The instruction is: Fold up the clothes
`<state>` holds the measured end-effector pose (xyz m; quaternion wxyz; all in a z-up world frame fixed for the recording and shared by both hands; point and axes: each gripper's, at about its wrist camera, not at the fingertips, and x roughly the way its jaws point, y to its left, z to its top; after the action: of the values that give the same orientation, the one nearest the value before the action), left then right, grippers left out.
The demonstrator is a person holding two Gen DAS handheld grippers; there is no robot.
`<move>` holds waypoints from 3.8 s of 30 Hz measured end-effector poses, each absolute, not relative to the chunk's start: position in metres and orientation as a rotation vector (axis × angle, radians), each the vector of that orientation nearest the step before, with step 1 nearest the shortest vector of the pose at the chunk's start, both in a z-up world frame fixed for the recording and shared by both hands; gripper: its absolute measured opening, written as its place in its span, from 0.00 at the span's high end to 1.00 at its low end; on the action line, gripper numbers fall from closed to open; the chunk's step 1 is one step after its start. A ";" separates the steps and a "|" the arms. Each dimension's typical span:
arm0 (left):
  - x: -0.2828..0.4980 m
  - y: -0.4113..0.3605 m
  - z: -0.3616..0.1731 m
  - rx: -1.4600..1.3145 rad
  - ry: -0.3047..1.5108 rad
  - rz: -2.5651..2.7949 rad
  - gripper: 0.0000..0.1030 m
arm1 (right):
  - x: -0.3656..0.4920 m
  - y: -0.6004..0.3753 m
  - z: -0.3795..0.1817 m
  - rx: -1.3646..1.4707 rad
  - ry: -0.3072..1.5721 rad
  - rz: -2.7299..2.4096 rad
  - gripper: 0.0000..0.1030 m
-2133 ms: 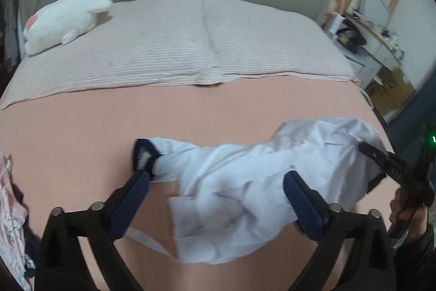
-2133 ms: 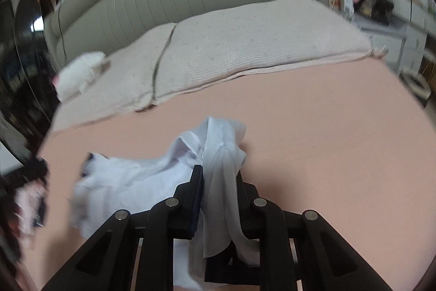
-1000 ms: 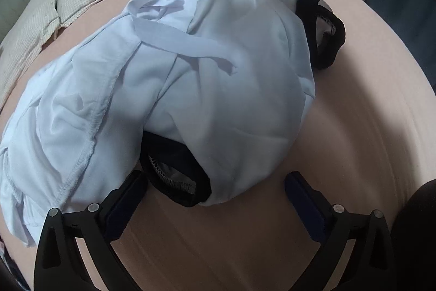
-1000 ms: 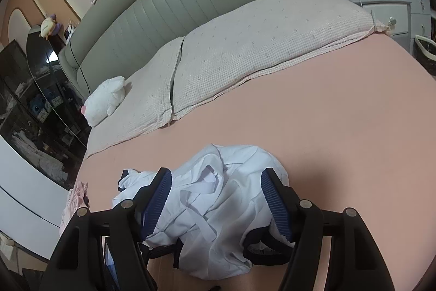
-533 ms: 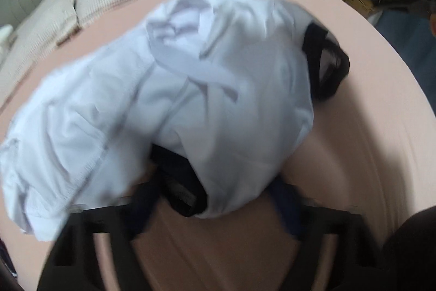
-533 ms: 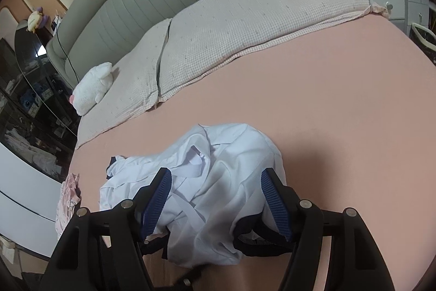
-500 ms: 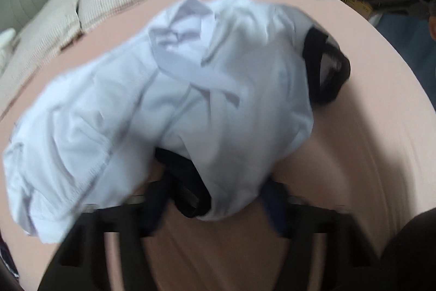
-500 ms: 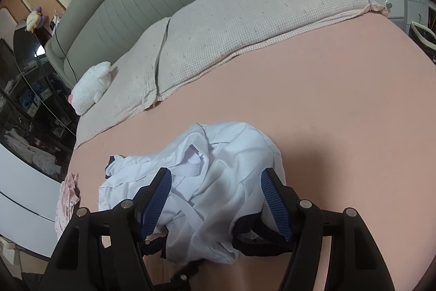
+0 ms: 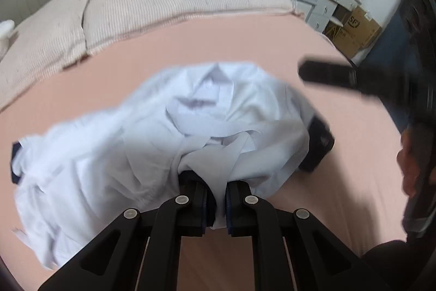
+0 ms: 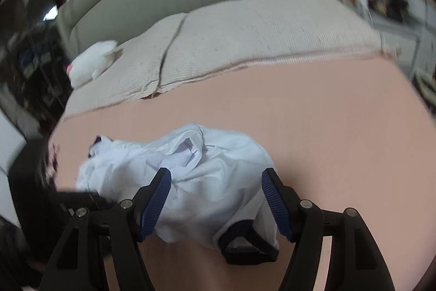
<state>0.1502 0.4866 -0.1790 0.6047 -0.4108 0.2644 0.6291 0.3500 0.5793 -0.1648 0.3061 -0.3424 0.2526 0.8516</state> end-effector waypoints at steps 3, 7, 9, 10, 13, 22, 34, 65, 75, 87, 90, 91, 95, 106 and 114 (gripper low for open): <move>0.148 0.482 -0.173 -0.951 0.582 1.462 0.92 | 0.343 0.550 -0.158 -0.935 0.413 2.391 0.22; 0.143 0.486 -0.158 -0.960 0.534 1.467 0.92 | 0.328 0.520 -0.157 -0.971 0.238 2.499 0.22; 0.138 0.481 -0.150 -0.964 0.505 1.472 0.92 | 0.320 0.512 -0.162 -1.000 0.171 2.503 0.22; 0.135 0.478 -0.147 -0.966 0.490 1.474 0.92 | 0.316 0.510 -0.166 -1.018 0.135 2.493 0.22; 0.124 0.475 -0.134 -0.969 0.439 1.489 0.92 | 0.305 0.504 -0.179 -1.050 0.013 2.410 0.22; 0.089 0.463 -0.089 -0.962 0.290 1.509 0.92 | 0.292 0.504 -0.206 -1.153 0.034 2.376 0.22; 0.078 0.454 -0.034 -0.903 0.165 1.475 0.92 | 0.262 0.473 -0.201 -1.090 -0.055 2.455 0.22; 0.108 0.419 0.146 -0.519 -0.081 1.323 0.92 | 0.320 0.516 -0.160 -0.460 0.401 2.483 0.22; 0.115 0.427 0.131 -0.573 -0.061 1.281 0.92 | 0.329 0.532 -0.161 -0.440 0.532 2.401 0.23; 0.116 0.437 0.115 -0.635 -0.048 1.276 0.92 | 0.328 0.550 -0.171 -0.577 0.517 2.308 0.92; 0.110 0.434 0.114 -0.646 -0.068 1.291 0.92 | 0.338 0.556 -0.168 -0.560 0.487 2.255 0.92; 0.106 0.433 0.113 -0.651 -0.076 1.300 0.92 | 0.342 0.558 -0.167 -0.556 0.475 2.237 0.92; 0.092 0.427 0.106 -0.689 -0.124 1.314 0.92 | 0.358 0.567 -0.158 -0.532 0.443 2.187 0.92; 0.057 0.417 0.063 -0.857 -0.225 1.295 0.92 | 0.362 0.579 -0.132 -0.503 0.470 2.112 0.94; 0.037 0.410 0.024 -0.986 -0.263 1.293 0.92 | 0.351 0.549 -0.112 -0.488 0.471 2.059 0.94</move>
<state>0.0371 0.4103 0.0239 0.6795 -0.4391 -0.1172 0.5760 0.3514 0.5489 -0.1122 0.4678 -0.1989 0.1920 0.8395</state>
